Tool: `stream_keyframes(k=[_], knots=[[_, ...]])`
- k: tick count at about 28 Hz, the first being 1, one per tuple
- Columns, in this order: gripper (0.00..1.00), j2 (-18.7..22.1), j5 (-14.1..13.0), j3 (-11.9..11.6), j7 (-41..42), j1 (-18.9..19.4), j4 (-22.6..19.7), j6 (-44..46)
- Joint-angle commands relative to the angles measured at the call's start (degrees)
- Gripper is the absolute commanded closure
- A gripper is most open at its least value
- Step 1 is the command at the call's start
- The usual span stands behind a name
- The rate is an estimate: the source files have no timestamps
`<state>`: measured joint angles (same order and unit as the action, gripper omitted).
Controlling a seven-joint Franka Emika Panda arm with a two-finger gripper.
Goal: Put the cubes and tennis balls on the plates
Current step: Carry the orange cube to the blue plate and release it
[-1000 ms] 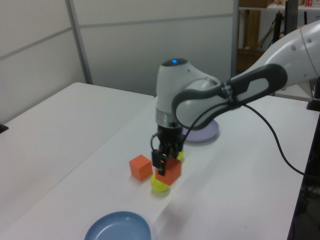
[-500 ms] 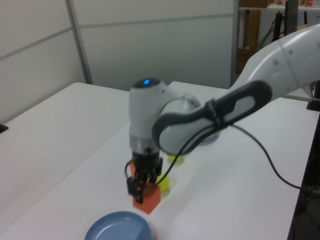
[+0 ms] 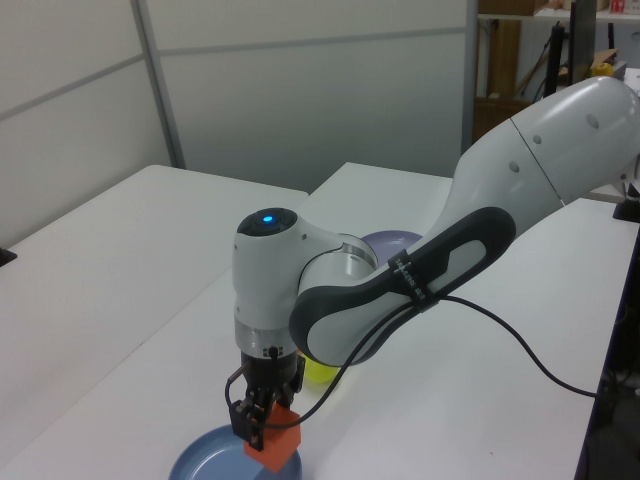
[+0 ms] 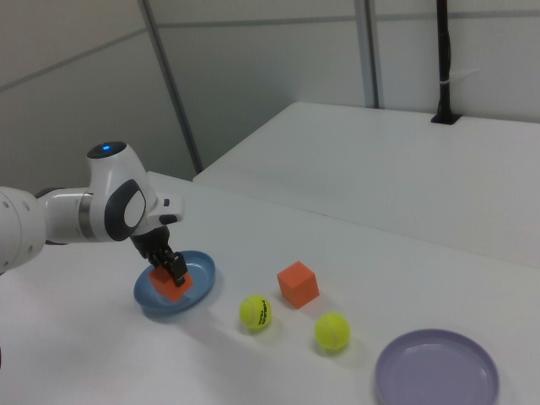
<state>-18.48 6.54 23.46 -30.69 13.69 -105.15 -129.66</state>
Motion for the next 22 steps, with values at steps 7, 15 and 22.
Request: stream_keyframes(k=[7,15,22], knots=[[0.79,-2.9,2.6,-0.2,-4.5,2.3,1.1,-5.1],[0.79,-3.9,4.2,-0.2,-6.1,2.8,1.1,-5.2],[0.00,-4.1,3.8,-0.2,-9.7,3.2,1.3,-5.2]])
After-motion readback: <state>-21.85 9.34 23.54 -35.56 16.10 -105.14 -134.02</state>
